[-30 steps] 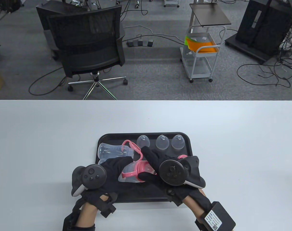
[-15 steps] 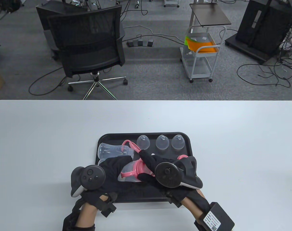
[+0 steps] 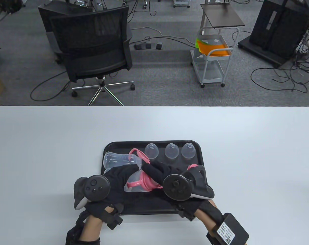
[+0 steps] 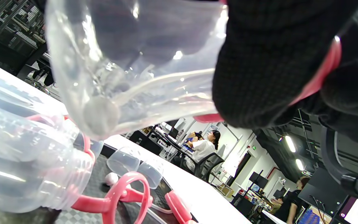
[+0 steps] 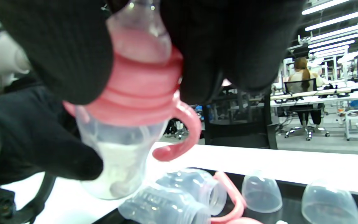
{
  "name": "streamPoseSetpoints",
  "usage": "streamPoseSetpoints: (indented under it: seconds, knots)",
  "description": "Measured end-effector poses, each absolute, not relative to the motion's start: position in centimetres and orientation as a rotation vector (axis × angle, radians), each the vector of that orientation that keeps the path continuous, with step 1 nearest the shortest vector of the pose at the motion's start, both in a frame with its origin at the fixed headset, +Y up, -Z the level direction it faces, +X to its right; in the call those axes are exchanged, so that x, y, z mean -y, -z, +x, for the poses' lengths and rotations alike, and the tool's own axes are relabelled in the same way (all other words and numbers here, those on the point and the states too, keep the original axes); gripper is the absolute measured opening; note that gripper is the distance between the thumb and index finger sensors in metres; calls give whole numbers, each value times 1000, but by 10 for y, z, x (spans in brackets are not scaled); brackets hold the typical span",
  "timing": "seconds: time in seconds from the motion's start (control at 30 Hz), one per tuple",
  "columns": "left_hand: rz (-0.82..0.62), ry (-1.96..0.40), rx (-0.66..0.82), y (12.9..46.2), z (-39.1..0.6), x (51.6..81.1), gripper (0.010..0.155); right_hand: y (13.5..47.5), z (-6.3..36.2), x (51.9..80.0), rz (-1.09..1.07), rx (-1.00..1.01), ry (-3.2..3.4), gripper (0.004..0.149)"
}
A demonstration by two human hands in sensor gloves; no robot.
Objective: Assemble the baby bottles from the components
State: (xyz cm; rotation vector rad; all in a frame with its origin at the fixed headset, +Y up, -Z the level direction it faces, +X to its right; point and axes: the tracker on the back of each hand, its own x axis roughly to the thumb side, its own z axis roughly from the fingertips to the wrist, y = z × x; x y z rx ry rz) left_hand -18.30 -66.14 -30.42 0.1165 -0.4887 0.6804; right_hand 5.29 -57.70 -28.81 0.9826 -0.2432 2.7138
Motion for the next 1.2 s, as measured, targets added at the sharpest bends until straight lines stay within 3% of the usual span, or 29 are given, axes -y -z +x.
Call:
streamPoseSetpoints:
  seconds: [0.23, 0.47, 0.7, 0.8, 0.97, 1.2]
  knots:
    - [110, -621, 494, 302, -177, 659, 104, 292, 55, 578, 960, 259, -2700, 82]
    - [192, -547, 466, 298, -173, 657, 98, 295, 57, 579, 904, 302, -2672, 80]
    - [213, -587, 360, 300, -186, 657, 99, 308, 76, 578, 750, 301, -2506, 86]
    - [238, -678, 293, 302, -198, 658, 99, 318, 98, 569, 630, 388, -2510, 80]
    - [273, -741, 229, 302, -210, 656, 99, 366, 135, 580, 377, 324, -2645, 76]
    - [279, -740, 250, 300, -208, 653, 99, 443, 159, 627, 178, -14, -2859, 80]
